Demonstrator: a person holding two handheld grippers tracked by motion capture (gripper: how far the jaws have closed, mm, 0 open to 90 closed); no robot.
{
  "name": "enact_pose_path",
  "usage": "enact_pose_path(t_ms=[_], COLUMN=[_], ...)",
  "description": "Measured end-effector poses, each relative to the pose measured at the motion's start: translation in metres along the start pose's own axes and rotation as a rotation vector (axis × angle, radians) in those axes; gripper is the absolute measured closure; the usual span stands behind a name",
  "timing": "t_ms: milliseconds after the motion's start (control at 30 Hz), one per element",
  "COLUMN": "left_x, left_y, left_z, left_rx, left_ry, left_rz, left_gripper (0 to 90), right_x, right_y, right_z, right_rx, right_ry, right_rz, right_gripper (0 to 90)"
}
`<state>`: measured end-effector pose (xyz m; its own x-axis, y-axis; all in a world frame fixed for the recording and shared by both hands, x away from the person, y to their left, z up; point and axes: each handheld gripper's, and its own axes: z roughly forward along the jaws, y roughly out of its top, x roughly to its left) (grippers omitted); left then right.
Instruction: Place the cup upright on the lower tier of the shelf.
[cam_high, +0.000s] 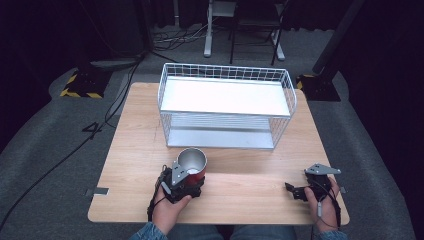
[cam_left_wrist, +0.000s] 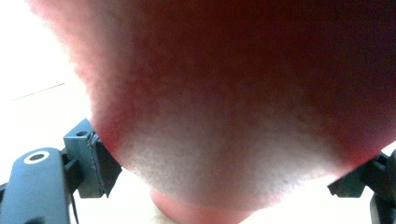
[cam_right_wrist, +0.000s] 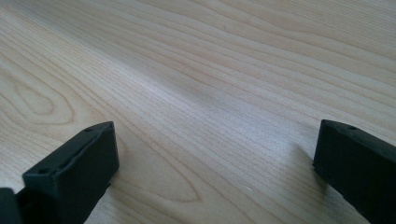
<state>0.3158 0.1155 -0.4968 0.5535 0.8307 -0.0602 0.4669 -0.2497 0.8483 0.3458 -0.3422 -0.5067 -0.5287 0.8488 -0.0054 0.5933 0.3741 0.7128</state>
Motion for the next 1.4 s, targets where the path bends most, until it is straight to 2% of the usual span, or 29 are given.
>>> enact_pose_path(t_ms=[300,367,400,567,733,933,1200,1400], left_x=[0.001,0.001,0.001,0.001,-0.001,-0.005,-0.005,-0.005], left_y=[0.001,0.002,0.004,0.009,0.021,0.038,0.054,0.066], left_z=[-0.001,-0.003,-0.004,-0.005,-0.006,-0.006,-0.002,0.009], left_rx=[0.006,-0.008,-0.019,-0.026,-0.044,-0.055,-0.073,-0.069], left_ry=[-0.026,-0.030,-0.029,-0.037,-0.044,-0.052,-0.060,-0.068], left_rz=[-0.003,-0.009,0.004,0.008,0.028,0.074,0.093,0.102], left_gripper=[16.0,16.0,16.0,16.1,16.1,16.1,16.0,16.0], right_x=[0.000,0.000,0.000,0.000,0.000,0.000,0.000,0.000], right_y=[0.000,0.000,0.000,0.000,0.000,0.000,0.000,0.000], right_z=[0.000,0.000,0.000,0.000,0.000,0.000,0.000,0.000], right_rx=[0.000,0.000,0.000,0.000,0.000,0.000,0.000,0.000], right_ry=[0.000,0.001,0.002,0.003,0.003,0.003,0.004,0.003], right_rz=[0.000,-0.002,-0.002,-0.004,-0.004,-0.003,-0.003,-0.004], right_gripper=[0.4,0.4,0.4,0.4,0.4,0.4,0.4,0.4])
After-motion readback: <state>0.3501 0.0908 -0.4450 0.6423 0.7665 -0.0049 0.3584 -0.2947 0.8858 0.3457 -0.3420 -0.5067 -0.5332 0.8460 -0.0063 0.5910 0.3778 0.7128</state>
